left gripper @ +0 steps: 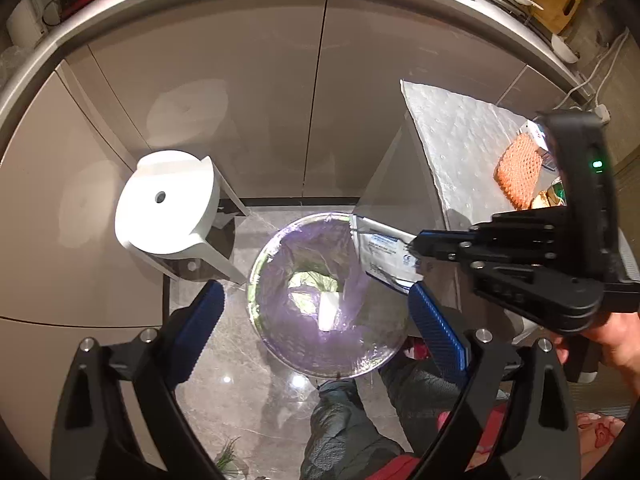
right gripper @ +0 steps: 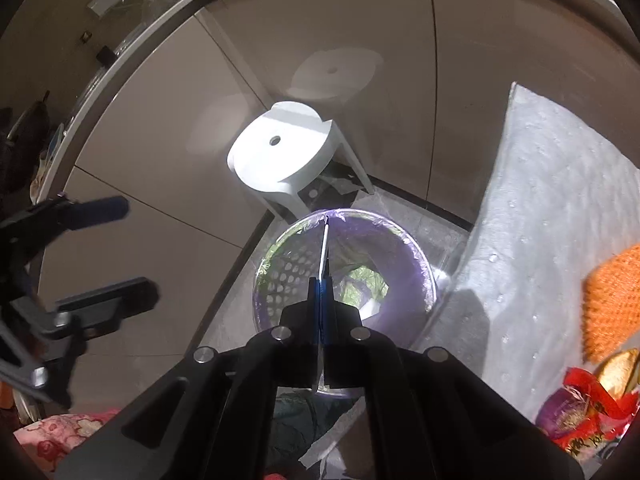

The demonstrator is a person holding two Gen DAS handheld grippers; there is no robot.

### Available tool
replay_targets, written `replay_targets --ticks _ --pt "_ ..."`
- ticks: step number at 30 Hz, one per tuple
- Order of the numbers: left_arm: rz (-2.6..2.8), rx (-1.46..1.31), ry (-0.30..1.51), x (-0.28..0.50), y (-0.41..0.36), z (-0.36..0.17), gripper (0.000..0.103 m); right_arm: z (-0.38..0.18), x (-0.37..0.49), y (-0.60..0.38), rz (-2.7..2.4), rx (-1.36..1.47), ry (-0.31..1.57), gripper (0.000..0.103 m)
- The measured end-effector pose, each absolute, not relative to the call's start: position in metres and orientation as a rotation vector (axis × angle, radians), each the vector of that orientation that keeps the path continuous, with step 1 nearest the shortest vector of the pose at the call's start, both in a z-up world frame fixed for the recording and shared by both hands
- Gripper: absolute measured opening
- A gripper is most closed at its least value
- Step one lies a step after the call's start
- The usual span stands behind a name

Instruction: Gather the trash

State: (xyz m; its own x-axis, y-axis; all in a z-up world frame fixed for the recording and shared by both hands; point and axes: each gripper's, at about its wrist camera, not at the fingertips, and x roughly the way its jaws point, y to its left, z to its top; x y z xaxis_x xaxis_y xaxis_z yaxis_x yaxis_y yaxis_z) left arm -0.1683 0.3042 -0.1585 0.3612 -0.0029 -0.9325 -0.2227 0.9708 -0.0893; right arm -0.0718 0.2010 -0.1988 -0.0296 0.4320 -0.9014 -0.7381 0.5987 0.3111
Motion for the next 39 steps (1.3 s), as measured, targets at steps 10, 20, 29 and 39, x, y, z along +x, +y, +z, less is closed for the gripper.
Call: replay_targets --ticks 10,20,29,39 --pt "0.187 -0.185 1.203 -0.178 0.310 -0.156 0.089 -0.245 -0.075 0.232 0.944 -0.364 1.369 0.005" --pt "0.174 -0.164 1.197 -0.176 0.306 -0.154 0.089 -0.240 -0.072 0.230 0.920 -0.365 1.361 0.065" --pt "0.006 -0.097 1.147 -0.147 0.261 -0.131 0.090 -0.124 -0.049 0.112 0.678 -0.241 1.083 0.084" --pt "-0.364 -0.008 1.138 -0.042 0.130 -0.146 0.091 -0.089 -0.028 -0.093 0.228 -0.092 1.049 0.088"
